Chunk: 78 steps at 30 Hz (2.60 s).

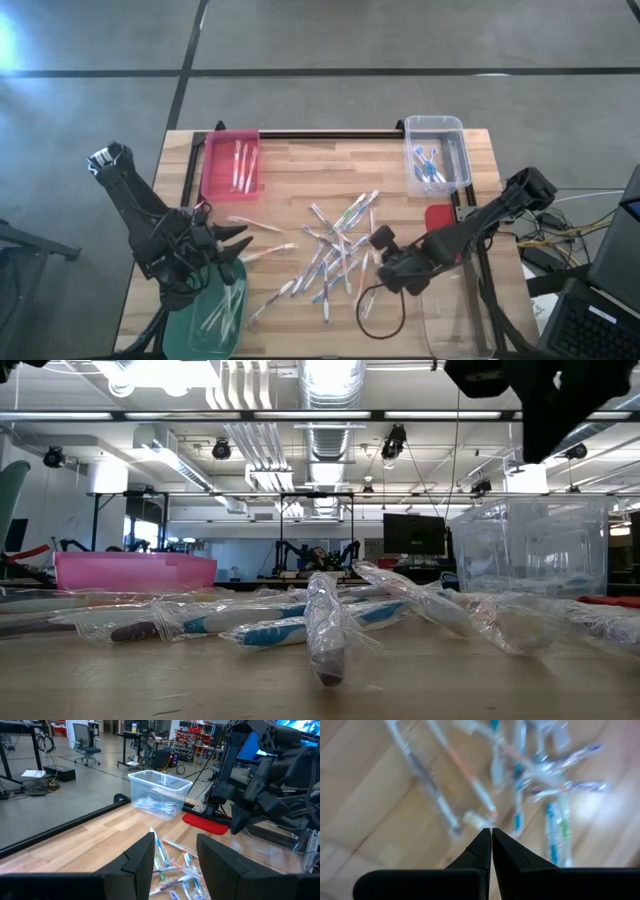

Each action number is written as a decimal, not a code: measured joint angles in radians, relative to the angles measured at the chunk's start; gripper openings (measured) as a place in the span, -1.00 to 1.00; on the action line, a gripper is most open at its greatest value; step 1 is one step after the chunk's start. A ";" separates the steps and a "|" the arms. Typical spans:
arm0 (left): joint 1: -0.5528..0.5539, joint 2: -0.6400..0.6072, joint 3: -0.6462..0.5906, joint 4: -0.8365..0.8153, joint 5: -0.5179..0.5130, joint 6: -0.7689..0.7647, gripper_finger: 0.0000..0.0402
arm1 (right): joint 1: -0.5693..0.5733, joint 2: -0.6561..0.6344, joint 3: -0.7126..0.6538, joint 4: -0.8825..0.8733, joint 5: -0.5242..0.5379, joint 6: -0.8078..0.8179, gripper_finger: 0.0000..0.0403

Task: Pick & Place Toothbrushes
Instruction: Put the violet toothbrush into the bottom transparent bin

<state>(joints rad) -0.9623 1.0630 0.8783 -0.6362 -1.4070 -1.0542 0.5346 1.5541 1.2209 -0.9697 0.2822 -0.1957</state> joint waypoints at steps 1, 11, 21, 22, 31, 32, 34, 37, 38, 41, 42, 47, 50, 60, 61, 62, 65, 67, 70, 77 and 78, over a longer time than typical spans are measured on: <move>0.000 0.000 0.000 0.000 0.000 0.000 -0.24 | -0.001 0.002 0.000 -0.018 -0.014 0.012 -0.93; -0.001 -0.001 0.000 0.000 0.000 0.000 -0.24 | -0.012 0.029 0.000 -0.031 -0.126 0.039 -0.46; -0.001 0.000 0.000 -0.001 0.001 0.000 -0.24 | -0.015 0.150 0.023 0.028 -0.156 0.064 -0.10; 0.000 0.000 0.000 0.000 0.000 0.000 -0.24 | -0.014 0.173 0.033 0.014 -0.157 0.069 -0.09; 0.000 0.000 0.000 0.000 0.000 0.000 -0.24 | -0.008 0.333 0.171 -0.024 -0.185 0.095 0.01; 0.000 0.000 0.000 0.000 0.001 0.000 -0.24 | -0.008 0.345 0.180 -0.035 -0.190 0.103 0.01; 0.000 0.000 0.000 0.000 0.001 0.000 -0.24 | -0.008 0.361 0.191 -0.050 -0.211 0.110 0.01; 0.000 0.000 0.000 0.000 0.000 0.000 -0.24 | -0.008 0.383 0.197 -0.065 -0.229 0.109 -0.02; 0.000 0.000 0.000 0.000 0.001 0.000 -0.24 | -0.008 0.389 0.197 -0.062 -0.231 0.109 -0.03; 0.000 0.000 0.000 0.000 0.000 0.000 -0.24 | -0.009 0.408 0.197 -0.063 -0.231 0.103 -0.07; 0.000 0.000 0.000 0.000 0.000 0.000 -0.24 | -0.008 0.413 0.194 -0.063 -0.232 0.100 -0.08; 0.000 0.000 0.000 0.000 0.000 0.000 -0.24 | -0.002 0.440 0.187 -0.059 -0.231 0.053 -0.14; 0.000 0.000 0.000 0.000 0.000 0.000 -0.24 | -0.002 0.459 0.185 -0.035 -0.231 0.037 -0.15; 0.000 0.000 0.000 0.000 0.000 0.000 -0.24 | -0.004 0.469 0.174 0.017 -0.230 0.034 -0.23; 0.000 0.000 0.000 0.000 0.000 0.000 -0.24 | -0.004 0.471 0.172 0.015 -0.230 0.031 -0.27; 0.000 0.000 0.000 0.000 0.000 0.000 -0.24 | -0.004 0.472 0.172 0.016 -0.231 0.024 -0.31; 0.000 0.000 0.000 0.000 0.000 0.000 -0.24 | -0.003 0.479 0.170 0.021 -0.231 0.020 -0.45; -0.001 0.000 0.000 0.000 0.000 0.000 -0.24 | -0.003 0.479 0.161 0.031 -0.236 0.019 -0.54; -0.001 0.000 0.000 0.000 0.000 0.000 -0.24 | -0.003 0.478 0.152 0.043 -0.251 0.013 -0.67; -0.001 0.000 0.000 0.000 0.000 0.000 -0.24 | -0.004 0.477 0.150 0.044 -0.284 0.001 -0.92; -0.001 0.000 0.000 0.000 0.000 0.000 -0.24 | -0.004 0.477 0.150 0.044 -0.286 0.002 -0.92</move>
<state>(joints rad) -0.9630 1.0626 0.8780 -0.6364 -1.4067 -1.0542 0.5308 2.0312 1.3713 -0.9256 -0.0036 -0.1937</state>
